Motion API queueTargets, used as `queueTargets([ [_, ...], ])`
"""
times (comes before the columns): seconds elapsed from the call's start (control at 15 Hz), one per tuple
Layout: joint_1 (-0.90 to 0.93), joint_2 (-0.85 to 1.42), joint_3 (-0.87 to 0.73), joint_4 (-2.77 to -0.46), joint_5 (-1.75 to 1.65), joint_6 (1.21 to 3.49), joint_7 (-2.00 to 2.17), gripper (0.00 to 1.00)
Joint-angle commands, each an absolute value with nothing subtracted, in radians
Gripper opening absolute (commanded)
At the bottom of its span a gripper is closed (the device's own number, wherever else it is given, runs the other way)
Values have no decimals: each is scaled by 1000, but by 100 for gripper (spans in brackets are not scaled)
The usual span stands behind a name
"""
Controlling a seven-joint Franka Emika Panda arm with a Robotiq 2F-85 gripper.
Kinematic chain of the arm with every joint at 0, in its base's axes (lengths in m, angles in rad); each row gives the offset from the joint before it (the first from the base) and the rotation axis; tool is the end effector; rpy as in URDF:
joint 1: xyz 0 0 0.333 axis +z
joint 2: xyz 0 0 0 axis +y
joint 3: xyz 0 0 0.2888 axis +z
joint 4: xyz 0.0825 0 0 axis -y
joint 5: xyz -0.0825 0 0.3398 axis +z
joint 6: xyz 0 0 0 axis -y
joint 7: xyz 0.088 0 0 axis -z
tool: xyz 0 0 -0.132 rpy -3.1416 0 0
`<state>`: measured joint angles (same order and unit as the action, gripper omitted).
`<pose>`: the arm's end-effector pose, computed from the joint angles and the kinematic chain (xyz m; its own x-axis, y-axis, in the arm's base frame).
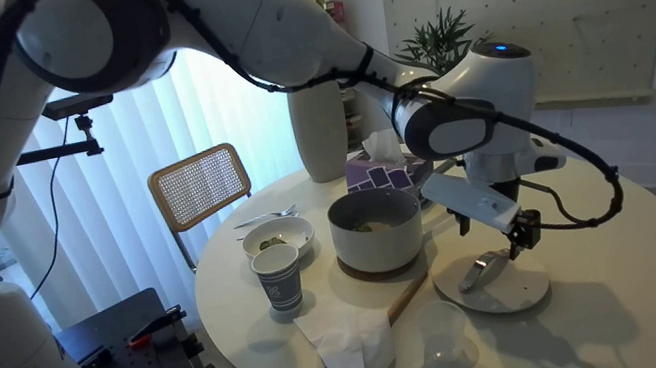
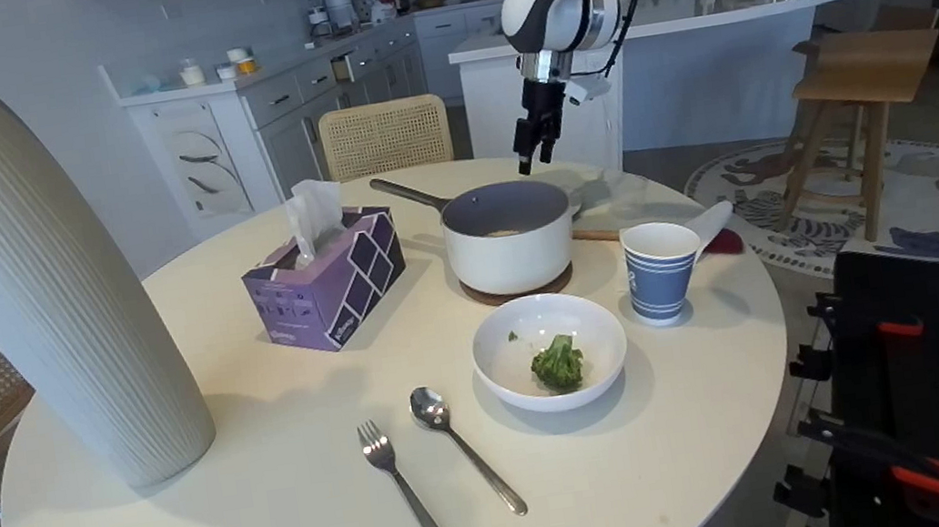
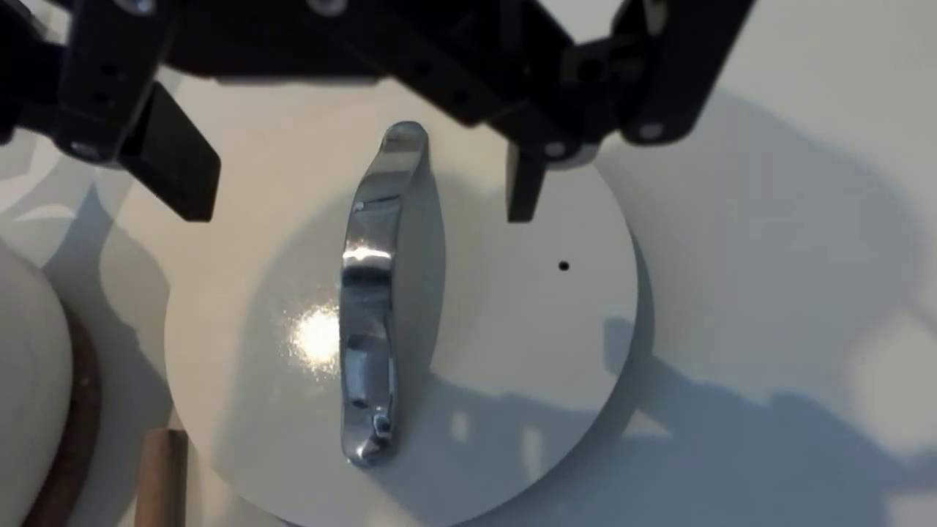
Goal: Pick up the lid and place it on the white pot
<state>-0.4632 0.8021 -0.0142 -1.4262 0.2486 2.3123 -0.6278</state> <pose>0.6124 -0.3044 0.2088 0.9863 -0.0144 0.1646 0.0036 -0.9940 -0.1089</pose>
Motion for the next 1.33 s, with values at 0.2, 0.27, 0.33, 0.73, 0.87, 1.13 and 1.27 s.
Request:
queueTargets([
  [0.2,-460,827,7,-1436,233,2349,-631,100],
  [0.27,-458,831,8,-1437,230,2352,-629,100],
  [0.33,-457,836,9,-1438,229,2359,-628,100],
  [0.73,-451,869,17,-1437,220,2405,-623,100],
  [0.87,-450,877,19,-1436,218,2421,-623,100],
  [1.13,-453,889,24,-1428,215,2443,-623,65],
  [1.27,-454,891,25,-1425,215,2452,-622,49],
])
